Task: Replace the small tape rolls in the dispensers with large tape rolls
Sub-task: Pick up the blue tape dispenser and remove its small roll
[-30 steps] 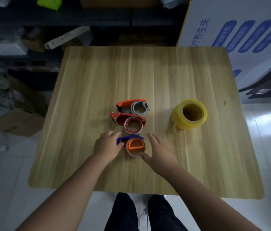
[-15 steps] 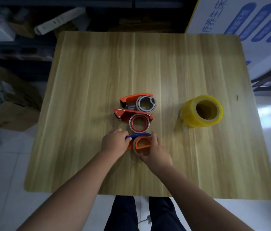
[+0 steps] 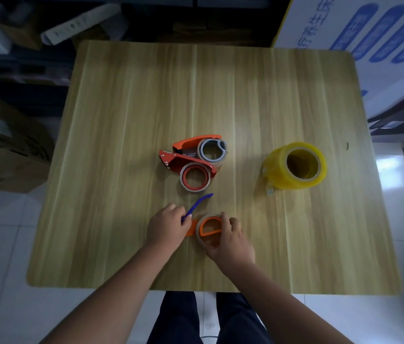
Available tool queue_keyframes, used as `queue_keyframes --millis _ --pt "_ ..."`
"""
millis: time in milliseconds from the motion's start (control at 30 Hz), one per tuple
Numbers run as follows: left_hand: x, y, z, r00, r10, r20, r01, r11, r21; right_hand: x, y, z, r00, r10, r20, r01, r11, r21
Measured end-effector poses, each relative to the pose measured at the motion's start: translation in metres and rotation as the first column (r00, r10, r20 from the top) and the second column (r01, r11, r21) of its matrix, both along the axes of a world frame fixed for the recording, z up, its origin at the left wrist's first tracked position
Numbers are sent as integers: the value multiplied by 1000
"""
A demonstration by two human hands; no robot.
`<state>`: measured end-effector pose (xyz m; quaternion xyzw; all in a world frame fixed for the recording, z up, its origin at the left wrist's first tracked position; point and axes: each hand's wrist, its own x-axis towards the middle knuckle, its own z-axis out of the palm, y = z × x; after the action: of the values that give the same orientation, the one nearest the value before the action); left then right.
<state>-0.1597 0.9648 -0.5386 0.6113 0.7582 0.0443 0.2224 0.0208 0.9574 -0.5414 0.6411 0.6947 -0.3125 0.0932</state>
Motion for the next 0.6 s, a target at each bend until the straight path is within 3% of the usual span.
queue_keyframes --millis 133,267,367,600 --pt "-4 -5 1 989 65 131 -59 997 -53 0 1 -1 1000 10 -20 -10 1000 7" --pt "-13 -11 6 954 150 259 -82 963 -258 -2 5 0 996 94 -2 -94 996 -10" --pt "-19 -19 3 946 184 266 -80 930 -359 -3 5 -2 993 118 14 -118 993 -5" --pt "-3 -11 1 946 201 253 -106 933 -345 12 9 4 996 75 -49 -73 996 54"
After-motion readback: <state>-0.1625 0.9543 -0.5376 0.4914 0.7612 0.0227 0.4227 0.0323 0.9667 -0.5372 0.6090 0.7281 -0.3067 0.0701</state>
